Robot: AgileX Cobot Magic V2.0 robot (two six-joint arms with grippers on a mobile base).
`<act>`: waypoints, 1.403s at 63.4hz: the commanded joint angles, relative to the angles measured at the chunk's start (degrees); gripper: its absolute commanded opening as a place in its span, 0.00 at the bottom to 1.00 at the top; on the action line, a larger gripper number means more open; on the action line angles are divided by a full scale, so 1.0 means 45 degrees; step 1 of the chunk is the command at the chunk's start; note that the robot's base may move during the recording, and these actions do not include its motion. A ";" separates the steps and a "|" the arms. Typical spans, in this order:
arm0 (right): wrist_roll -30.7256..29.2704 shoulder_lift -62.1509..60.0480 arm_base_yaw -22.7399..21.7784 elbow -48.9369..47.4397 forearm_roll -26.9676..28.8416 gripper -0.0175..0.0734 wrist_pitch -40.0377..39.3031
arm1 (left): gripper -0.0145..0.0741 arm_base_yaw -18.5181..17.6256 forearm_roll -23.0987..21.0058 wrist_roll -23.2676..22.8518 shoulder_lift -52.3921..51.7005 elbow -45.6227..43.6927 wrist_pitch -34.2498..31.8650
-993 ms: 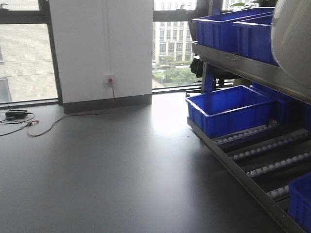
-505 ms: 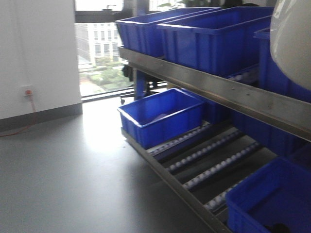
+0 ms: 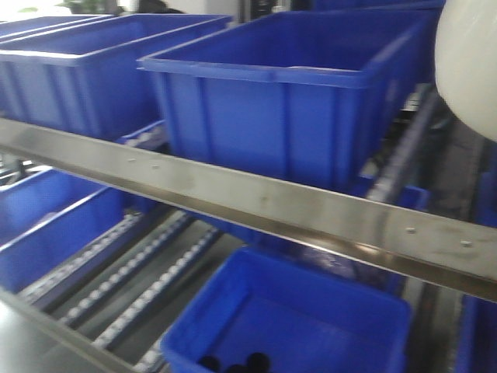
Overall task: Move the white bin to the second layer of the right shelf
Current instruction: 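Turn toward the roller shelf rack with blue crates, then approach the rack's second roller layer holding the bin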
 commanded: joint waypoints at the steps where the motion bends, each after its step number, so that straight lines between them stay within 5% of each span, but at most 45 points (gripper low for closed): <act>1: 0.0012 -0.0001 -0.0078 -0.0437 0.0025 0.25 -0.1217 | 0.26 -0.0072 -0.0070 -0.0045 -0.0179 0.0468 -0.1091; 89: 0.0012 0.0024 -0.0078 -0.0437 0.0025 0.25 -0.1200 | 0.26 -0.0072 -0.0070 -0.0045 -0.0179 0.0468 -0.1091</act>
